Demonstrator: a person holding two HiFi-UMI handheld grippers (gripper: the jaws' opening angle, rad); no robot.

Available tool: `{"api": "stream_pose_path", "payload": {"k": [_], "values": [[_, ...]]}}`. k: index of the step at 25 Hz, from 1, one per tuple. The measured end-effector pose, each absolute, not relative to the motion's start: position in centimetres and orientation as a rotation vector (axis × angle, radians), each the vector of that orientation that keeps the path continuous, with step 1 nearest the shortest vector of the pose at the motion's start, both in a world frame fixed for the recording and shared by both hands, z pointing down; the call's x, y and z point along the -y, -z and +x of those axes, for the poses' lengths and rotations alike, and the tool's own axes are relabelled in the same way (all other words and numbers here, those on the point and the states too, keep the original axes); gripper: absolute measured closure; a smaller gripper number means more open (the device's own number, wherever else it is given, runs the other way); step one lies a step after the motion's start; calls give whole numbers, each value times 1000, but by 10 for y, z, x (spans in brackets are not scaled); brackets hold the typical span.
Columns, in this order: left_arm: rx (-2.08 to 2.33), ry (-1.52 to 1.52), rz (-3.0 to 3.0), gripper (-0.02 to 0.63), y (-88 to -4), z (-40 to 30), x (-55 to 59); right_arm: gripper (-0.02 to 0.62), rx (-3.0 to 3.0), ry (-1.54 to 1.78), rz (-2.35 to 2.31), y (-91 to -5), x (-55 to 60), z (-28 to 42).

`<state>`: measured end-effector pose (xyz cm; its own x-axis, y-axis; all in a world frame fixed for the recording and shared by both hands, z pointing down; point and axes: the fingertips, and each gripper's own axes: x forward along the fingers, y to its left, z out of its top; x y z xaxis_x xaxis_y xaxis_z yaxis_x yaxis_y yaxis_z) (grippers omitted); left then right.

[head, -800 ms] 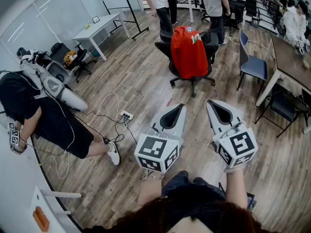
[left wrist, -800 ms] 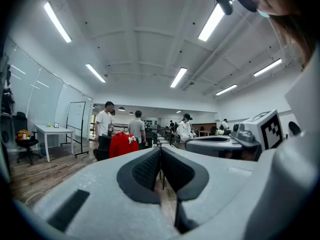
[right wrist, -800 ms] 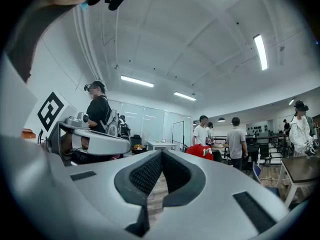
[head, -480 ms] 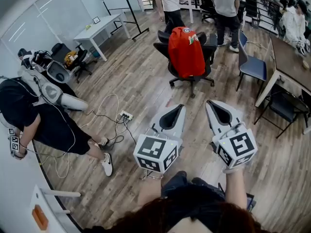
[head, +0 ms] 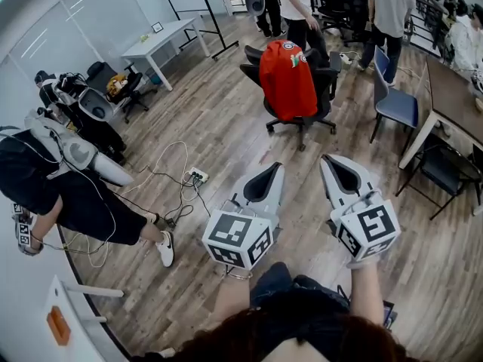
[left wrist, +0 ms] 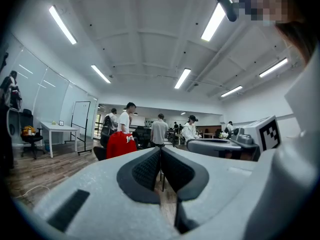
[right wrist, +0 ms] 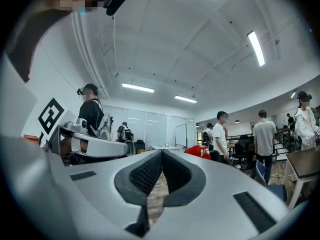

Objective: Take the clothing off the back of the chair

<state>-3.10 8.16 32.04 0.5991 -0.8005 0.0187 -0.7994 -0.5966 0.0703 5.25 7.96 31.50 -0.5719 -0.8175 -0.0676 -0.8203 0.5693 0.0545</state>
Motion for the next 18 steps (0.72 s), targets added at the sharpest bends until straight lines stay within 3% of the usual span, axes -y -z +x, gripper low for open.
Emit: {"api": "stream_pose_path", "payload": {"k": [18], "values": [[1363, -6, 2759, 589, -323, -30, -22, 607, -2753, -89, -1415, -322, -16, 47]]}}
